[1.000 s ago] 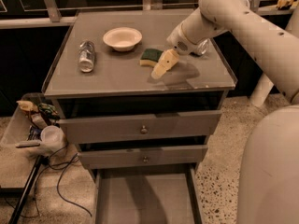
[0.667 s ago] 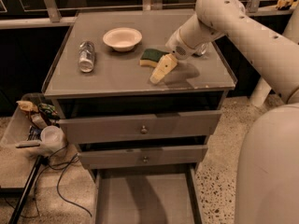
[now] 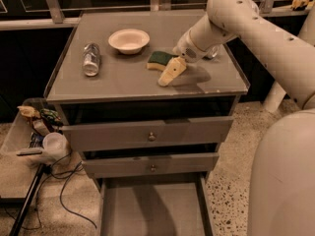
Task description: Place sponge into bottom drawer
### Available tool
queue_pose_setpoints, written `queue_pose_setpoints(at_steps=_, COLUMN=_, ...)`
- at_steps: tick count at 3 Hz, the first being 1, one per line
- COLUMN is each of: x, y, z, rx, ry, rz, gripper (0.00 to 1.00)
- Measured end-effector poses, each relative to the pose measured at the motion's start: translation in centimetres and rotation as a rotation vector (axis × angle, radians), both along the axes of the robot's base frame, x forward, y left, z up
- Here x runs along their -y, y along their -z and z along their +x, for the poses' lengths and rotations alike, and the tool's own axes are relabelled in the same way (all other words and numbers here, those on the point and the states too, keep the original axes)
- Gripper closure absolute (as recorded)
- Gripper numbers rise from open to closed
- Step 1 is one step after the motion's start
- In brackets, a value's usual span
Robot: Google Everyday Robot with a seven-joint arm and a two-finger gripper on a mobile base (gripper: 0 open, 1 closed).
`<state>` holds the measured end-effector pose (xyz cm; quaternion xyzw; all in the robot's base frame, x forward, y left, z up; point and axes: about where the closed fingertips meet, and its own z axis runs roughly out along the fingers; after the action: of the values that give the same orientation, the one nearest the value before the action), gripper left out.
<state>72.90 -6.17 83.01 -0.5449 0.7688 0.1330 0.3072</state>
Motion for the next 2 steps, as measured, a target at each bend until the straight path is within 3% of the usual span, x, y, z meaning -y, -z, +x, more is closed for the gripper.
queue_pose_setpoints(at_steps=2, x=-0.01, y=0.01, z=0.00, rx=0.000, ry=0.000, rz=0.000, gripper=0.62)
